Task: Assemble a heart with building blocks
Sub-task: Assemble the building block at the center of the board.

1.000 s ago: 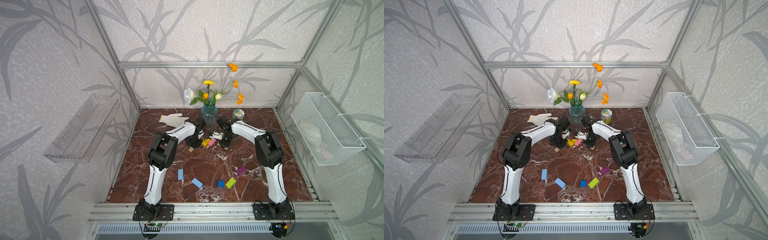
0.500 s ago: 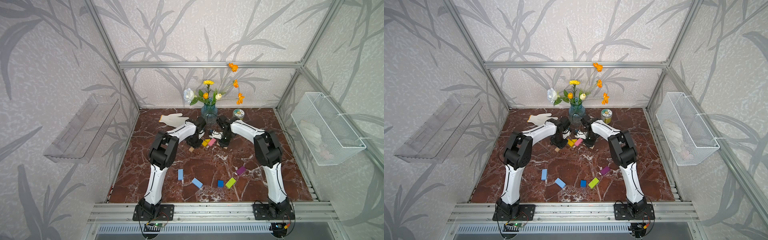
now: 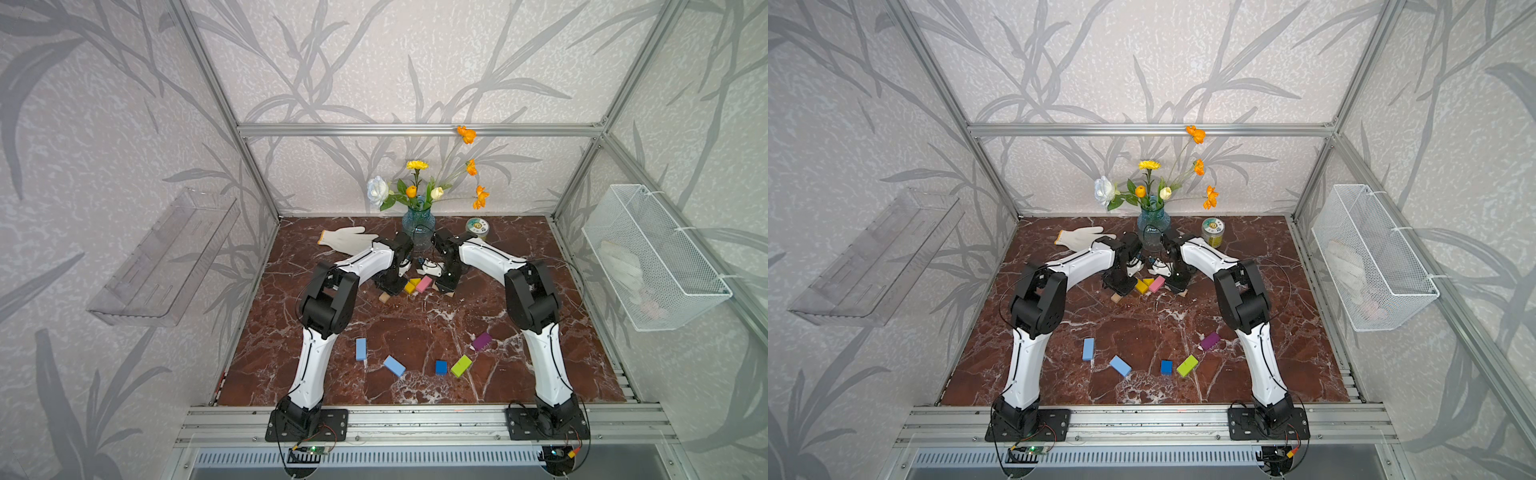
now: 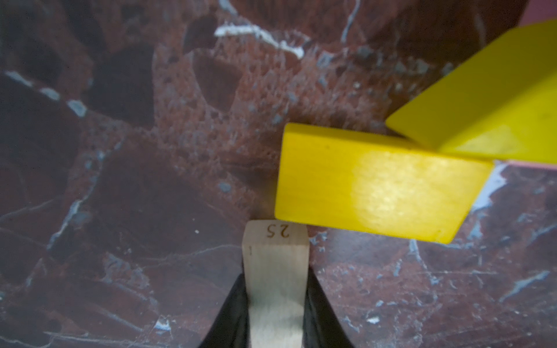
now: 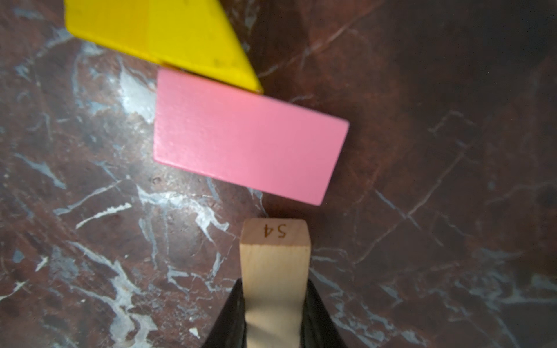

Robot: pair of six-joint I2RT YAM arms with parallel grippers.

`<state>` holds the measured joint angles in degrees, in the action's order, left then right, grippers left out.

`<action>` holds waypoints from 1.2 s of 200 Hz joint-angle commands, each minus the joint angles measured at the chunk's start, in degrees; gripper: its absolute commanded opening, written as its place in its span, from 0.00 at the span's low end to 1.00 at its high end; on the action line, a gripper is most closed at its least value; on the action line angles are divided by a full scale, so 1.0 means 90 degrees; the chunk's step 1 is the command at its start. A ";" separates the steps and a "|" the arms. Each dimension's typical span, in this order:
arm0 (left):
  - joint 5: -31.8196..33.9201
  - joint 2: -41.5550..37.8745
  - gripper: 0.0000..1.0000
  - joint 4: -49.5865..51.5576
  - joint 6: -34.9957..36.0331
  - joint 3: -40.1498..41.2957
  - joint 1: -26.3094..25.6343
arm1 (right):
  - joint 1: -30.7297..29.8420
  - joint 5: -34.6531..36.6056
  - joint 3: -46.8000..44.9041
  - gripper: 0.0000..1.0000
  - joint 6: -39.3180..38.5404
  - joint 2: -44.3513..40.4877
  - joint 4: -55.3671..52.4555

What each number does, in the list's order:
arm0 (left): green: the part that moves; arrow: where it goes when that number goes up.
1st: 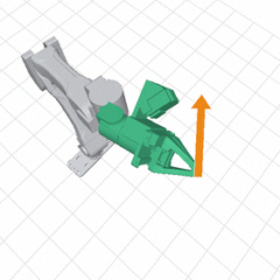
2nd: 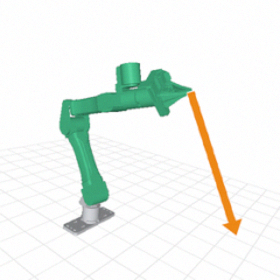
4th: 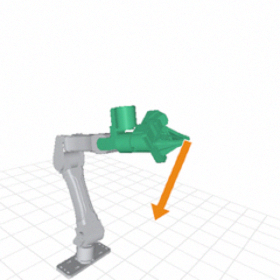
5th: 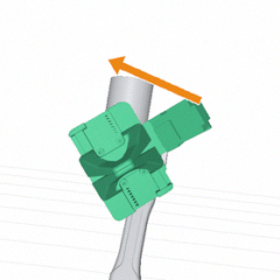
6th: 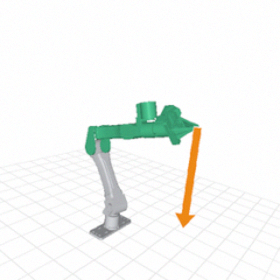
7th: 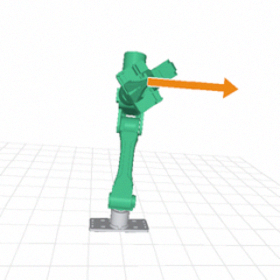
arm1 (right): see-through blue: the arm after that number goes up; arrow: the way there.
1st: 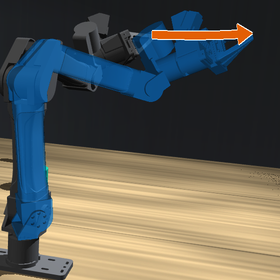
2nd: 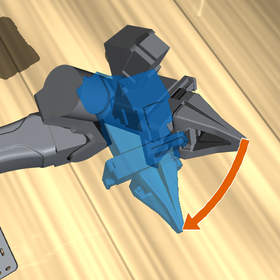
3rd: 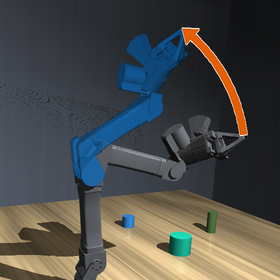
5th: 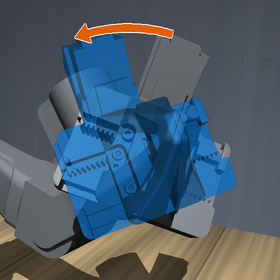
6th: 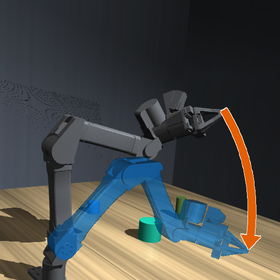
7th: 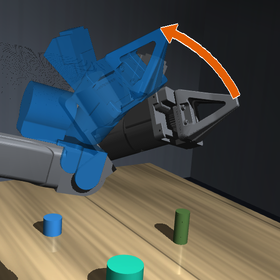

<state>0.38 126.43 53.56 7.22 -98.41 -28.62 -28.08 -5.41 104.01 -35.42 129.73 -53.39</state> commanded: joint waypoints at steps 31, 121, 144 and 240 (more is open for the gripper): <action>-0.0033 0.0160 0.28 0.0152 0.0172 -0.0094 -0.0049 | 0.0032 -0.0188 0.0153 0.00 0.0039 0.0248 -0.0240; 0.0006 0.0142 0.28 0.0172 0.0172 -0.0129 -0.0048 | 0.0025 -0.0220 0.0468 0.06 0.0129 0.0501 -0.0497; 0.0016 0.0132 0.28 0.0162 0.0174 -0.0118 -0.0052 | 0.0025 -0.0247 0.0597 0.11 0.0190 0.0593 -0.0598; 0.0007 0.0092 0.34 0.0128 0.0174 -0.0081 -0.0052 | 0.0024 -0.0258 0.0901 0.22 0.0350 0.0786 -0.0750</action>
<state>0.38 126.45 53.54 8.01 -98.43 -28.69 -28.05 -6.55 110.76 -33.17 134.02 -58.46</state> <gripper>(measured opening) 0.340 0.280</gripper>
